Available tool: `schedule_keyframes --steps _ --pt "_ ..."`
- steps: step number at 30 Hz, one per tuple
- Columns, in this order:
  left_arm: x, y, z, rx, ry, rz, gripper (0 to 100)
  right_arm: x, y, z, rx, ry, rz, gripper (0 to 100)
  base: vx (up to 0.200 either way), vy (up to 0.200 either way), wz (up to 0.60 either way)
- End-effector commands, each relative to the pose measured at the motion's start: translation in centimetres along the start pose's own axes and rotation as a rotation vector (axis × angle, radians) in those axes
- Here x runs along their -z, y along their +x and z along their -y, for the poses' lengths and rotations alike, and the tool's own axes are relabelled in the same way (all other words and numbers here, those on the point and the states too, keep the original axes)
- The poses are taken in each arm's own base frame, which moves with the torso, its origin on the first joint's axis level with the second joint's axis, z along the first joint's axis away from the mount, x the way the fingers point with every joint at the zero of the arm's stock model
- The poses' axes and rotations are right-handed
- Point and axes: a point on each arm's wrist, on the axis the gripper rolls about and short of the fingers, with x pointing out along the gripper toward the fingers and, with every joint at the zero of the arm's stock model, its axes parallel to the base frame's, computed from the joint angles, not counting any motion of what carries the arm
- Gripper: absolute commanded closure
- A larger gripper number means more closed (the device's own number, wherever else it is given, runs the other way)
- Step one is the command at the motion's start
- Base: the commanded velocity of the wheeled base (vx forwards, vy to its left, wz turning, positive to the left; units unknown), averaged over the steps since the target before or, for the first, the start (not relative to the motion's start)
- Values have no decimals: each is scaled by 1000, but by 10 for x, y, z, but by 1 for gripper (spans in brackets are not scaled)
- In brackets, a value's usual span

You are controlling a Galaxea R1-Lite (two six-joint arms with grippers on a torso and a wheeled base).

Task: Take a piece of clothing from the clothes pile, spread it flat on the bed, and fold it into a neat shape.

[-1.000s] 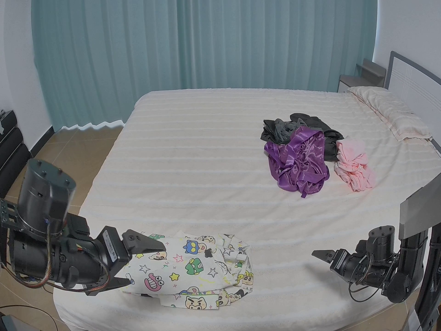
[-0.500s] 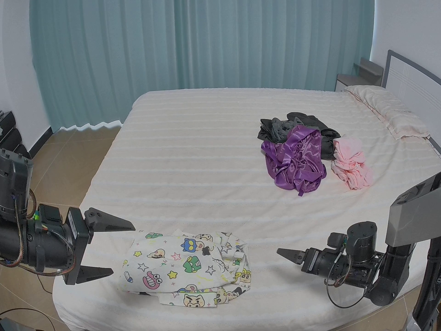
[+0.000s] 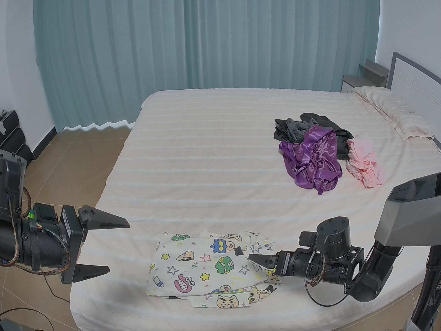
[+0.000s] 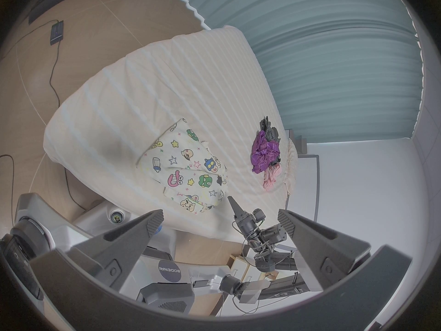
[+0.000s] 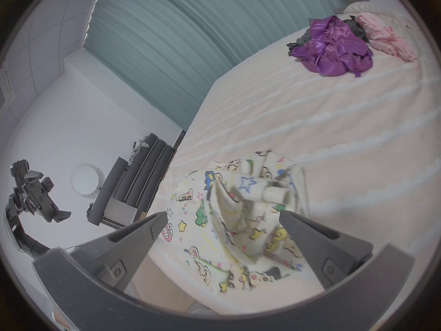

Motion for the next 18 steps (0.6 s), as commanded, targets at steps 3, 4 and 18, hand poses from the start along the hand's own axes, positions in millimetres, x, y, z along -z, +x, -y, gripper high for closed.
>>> schedule_keyframes --steps 3,4,18 --pt "-1 3 -1 -12 -2 -3 0 3 8 5 16 -84 -21 0 0 0 0" --pt "-1 3 -1 -14 0 -3 0 4 8 4 14 -97 -25 0 0 0 0" --pt "-2 5 -1 -21 -4 -3 0 12 6 0 8 -131 -75 0 0 0 0"
